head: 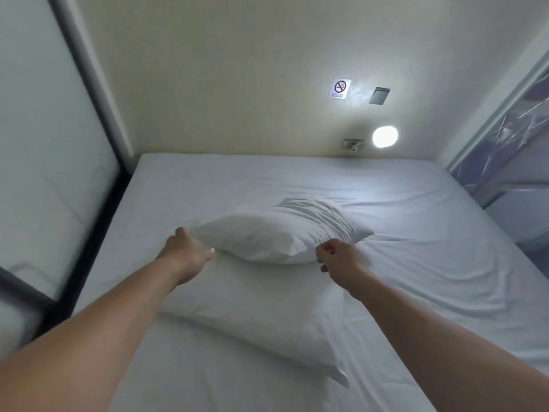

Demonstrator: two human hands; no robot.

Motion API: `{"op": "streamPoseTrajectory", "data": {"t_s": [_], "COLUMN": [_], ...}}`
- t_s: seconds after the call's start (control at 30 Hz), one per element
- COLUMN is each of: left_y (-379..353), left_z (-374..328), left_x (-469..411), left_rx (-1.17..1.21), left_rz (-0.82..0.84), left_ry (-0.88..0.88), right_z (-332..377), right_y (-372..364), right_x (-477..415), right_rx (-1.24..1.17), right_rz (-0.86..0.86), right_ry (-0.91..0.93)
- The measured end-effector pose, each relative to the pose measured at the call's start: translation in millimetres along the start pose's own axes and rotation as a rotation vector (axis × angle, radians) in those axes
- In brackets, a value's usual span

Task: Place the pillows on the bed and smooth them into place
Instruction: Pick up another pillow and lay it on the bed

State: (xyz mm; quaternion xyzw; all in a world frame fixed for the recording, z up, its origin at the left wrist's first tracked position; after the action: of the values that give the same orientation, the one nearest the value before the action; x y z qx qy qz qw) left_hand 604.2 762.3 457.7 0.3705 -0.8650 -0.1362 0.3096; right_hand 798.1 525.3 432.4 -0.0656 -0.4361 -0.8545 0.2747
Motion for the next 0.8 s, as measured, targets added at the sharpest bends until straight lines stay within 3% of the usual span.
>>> {"op": "streamPoseTrajectory", "data": {"t_s": [0.23,0.37,0.53,0.67,0.8], "left_y": [87,92,13,-69,-133], "left_z": [-13,-22,-23,-9,-17], "left_x": [34,14,-94,-149,-214], "left_rx": [0.076,0.076,0.043,-0.146,-0.392], "left_rz": [-0.038,-0.032,0.055,0.240,0.303], "left_ry": [-0.005,-0.053,-0.112,-0.044,-0.127], "right_z": [59,80,58,3,-58], "right_y": [17,0,-47,-71,-69], "right_x": [11,-8,-109,-175,-234], "right_rx": [0.056,0.065,0.169,0.264,0.119], "right_rz": [0.035,0.055,0.031,0.058,-0.054], "right_ry": [-0.052,-0.032,-0.067,-0.256,-0.497]}}
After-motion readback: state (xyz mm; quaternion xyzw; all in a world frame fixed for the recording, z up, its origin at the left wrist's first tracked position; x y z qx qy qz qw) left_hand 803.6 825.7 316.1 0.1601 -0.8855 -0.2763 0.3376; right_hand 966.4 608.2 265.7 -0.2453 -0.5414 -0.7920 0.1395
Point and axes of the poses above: each hand's wrist, its own x-axis away from the middle knuckle, its own y-axis out of the back of the hand, z = x × y, the point moved 2 cm from there along -x, towards the middle knuckle, and after that the axes turned 14 degrees about x, right-handed, at the moved point
